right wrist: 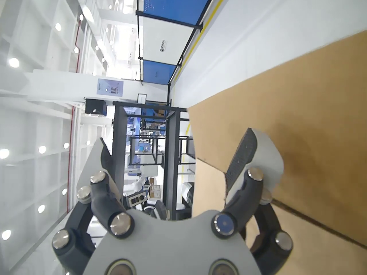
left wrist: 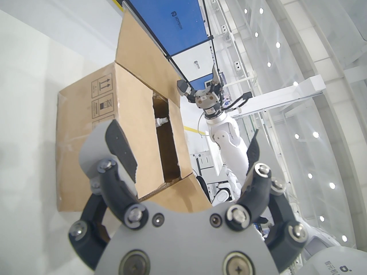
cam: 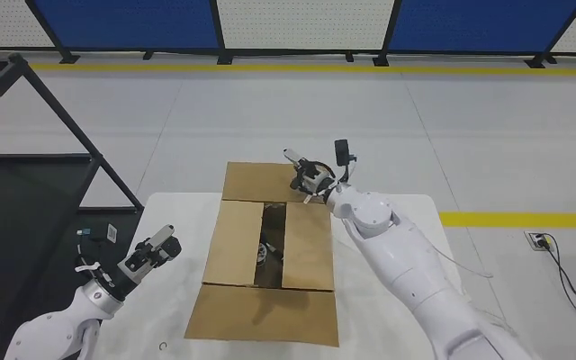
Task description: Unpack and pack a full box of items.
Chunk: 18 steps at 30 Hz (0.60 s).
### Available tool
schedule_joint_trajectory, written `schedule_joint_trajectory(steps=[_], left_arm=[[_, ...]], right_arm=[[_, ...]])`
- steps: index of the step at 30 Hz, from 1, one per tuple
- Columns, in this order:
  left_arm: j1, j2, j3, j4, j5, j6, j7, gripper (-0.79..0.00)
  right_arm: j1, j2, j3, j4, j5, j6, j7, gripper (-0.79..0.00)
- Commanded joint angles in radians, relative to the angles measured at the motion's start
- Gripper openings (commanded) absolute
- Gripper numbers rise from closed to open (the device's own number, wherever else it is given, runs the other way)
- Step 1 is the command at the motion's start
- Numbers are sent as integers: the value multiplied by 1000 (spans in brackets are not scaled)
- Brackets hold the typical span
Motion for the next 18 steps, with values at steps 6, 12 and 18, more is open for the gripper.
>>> schedule_joint_trajectory(steps=[6, 12, 18], left_arm=[[16, 8, -65, 37, -23, -30, -12, 0], [40, 23, -150, 96, -42, -71, -89, 0], [53, 31, -182, 110, -42, -95, -161, 0]], right_arm=[[-65, 25, 12, -210, -31, 151, 213, 0], [-131, 58, 39, -378, -99, 329, 314, 0], [-137, 69, 39, -429, -164, 428, 305, 0]])
